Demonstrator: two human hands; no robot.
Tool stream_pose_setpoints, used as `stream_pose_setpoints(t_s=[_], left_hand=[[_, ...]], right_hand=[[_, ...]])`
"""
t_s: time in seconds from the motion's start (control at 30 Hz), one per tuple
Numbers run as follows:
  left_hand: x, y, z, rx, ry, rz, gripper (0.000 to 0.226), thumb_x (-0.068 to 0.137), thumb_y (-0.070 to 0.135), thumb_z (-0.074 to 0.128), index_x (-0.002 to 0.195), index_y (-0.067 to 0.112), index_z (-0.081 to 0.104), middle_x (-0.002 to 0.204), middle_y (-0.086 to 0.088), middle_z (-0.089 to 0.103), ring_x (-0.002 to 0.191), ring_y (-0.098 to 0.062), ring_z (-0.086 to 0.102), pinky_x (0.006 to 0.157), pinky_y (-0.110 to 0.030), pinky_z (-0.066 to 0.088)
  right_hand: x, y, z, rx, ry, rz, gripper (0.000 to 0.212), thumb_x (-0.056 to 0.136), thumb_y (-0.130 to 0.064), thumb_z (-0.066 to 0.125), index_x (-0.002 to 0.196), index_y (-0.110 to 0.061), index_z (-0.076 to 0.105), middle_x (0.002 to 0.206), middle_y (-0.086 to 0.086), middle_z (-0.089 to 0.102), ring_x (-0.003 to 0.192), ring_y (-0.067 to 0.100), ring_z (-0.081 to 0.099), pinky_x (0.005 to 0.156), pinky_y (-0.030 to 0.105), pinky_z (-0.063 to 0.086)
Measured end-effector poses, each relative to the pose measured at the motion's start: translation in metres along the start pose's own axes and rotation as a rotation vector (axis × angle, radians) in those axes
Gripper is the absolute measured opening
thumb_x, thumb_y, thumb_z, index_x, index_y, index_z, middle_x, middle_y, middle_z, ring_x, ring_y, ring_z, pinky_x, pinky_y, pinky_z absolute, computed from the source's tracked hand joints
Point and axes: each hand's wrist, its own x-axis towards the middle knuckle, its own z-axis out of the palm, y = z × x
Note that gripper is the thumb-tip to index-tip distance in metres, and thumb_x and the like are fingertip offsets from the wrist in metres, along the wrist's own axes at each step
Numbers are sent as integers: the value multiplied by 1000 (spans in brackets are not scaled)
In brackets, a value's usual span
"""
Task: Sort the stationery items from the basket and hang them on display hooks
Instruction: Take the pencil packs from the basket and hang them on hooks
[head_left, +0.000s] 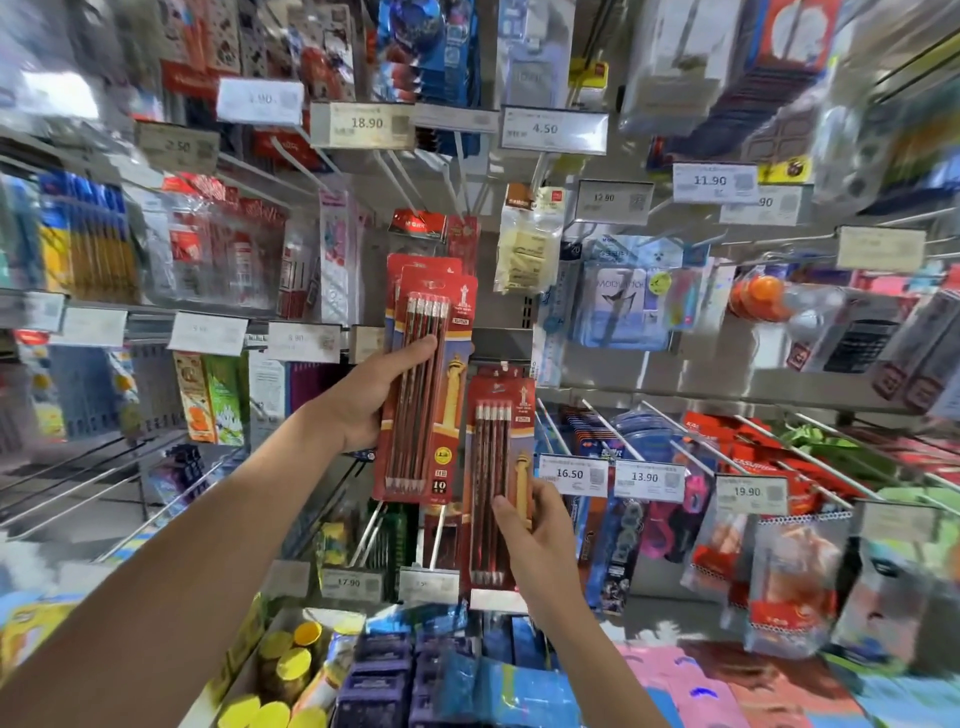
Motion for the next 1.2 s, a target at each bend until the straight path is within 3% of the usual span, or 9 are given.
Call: stream_pose_setpoints(t_s=[0.13,0.33,0.43,0.53,0.63,0.8,0.93,1.0,1.2], left_hand=[[-2,-1,-1,7,-17,-18,64,90,46,60,138,3,60,103,-13,70,83,-24,73,73,-36,60],[-1,-2,-1,22,-3,38,61,98,43,58,146,7,53,134,-23,62,106,-31,68,91,-45,55],[-1,-4,-2,27,-18,45,65,94,44,62,146,7,54,134,-22,62,106,-32,68,88,-44,56],[0,-5,-3,21,-29,42,59,89,44,64,135,8,61,118,-16,71,99,-30,72,82,-41,60],[1,-6,-4,6,-26,31,42,87,42,66,118,13,67,98,-8,76,86,-25,76,72,-37,62],[1,-6,-3,3,-24,40,38,89,40,66,117,15,68,98,-7,77,86,-24,76,72,-36,62],[-2,-4,-1,41,-15,36,53,89,43,65,132,11,61,112,-13,74,98,-30,73,83,-43,60],[-2,-4,-1,63,-21,39,62,91,45,63,141,9,56,124,-19,69,107,-34,70,90,-48,57],[-1,-9,-5,113,-37,92,63,90,49,70,135,4,60,126,-26,68,112,-42,68,102,-59,52]], right_hand=[[7,2,8,24,27,42,12,102,-21,63,98,-11,58,74,-4,49,58,6,42,56,19,40],[18,8,23,-86,96,79,24,103,-32,59,123,-21,60,84,-2,64,63,9,55,53,16,45],[27,13,37,-169,97,217,59,108,-29,46,162,-26,21,88,-14,62,61,9,56,55,25,48],[42,18,46,-182,111,286,66,109,-28,41,164,-28,4,99,10,70,64,23,59,58,43,53],[64,20,47,-177,125,336,67,110,-27,38,164,-31,0,95,7,70,64,20,59,61,37,52],[95,20,40,-194,90,456,61,110,-28,34,163,-26,5,157,17,40,81,13,43,98,45,44],[84,5,41,-156,133,542,45,104,-13,42,149,-7,37,132,15,54,105,25,58,90,35,47],[70,0,44,-143,38,563,30,108,-18,36,114,-3,61,100,11,60,93,27,62,87,41,50],[33,-41,51,-172,42,-26,37,106,-49,37,80,-29,55,64,-15,58,56,0,50,57,20,41]])
